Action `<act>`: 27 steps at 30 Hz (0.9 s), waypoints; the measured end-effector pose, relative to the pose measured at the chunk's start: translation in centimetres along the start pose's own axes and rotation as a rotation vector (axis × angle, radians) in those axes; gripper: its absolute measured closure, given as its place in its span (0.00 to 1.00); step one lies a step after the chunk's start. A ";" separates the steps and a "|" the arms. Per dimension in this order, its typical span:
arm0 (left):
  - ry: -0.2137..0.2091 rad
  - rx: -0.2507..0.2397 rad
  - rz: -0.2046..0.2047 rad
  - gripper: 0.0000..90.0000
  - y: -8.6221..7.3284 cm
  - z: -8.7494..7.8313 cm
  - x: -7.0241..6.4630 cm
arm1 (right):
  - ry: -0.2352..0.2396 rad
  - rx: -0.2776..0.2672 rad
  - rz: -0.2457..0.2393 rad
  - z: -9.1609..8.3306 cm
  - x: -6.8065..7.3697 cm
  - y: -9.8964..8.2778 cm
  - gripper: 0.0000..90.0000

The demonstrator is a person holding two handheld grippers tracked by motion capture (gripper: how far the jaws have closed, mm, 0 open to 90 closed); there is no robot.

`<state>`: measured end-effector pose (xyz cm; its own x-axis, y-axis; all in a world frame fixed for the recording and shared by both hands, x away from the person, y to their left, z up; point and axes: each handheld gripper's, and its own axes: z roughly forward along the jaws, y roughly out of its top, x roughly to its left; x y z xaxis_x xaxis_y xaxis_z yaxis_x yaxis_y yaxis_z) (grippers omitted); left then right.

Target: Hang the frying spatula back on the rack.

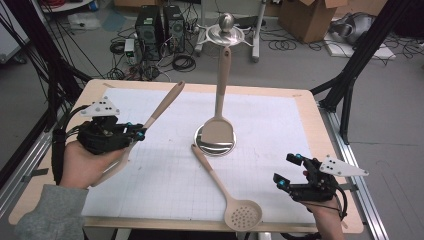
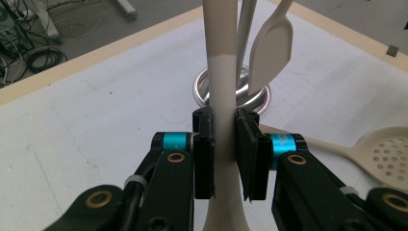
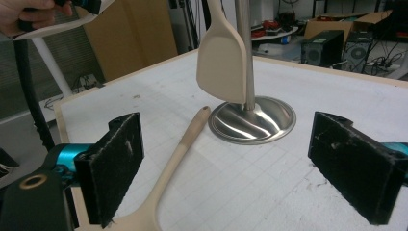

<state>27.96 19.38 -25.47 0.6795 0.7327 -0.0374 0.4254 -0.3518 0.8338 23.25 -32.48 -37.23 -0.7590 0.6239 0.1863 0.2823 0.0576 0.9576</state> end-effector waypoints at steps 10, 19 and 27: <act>0.003 -0.025 0.024 0.86 1.5 -1.1 0.1 | -0.002 -0.002 0.002 -0.1 -0.1 0.0 0.12; -0.013 -0.045 0.034 0.86 2.9 -1.6 0.1 | -0.004 -0.007 0.008 -0.3 -0.2 0.0 0.12; -0.030 -0.066 0.045 0.86 4.0 -1.7 -0.1 | -0.004 -0.015 0.011 -0.5 -0.4 -0.1 0.12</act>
<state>28.60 18.87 -21.21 0.7150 0.6990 -0.0146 0.3543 -0.3443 0.8695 23.20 -33.09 -37.26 -0.7536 0.6276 0.1957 0.2815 0.0390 0.9588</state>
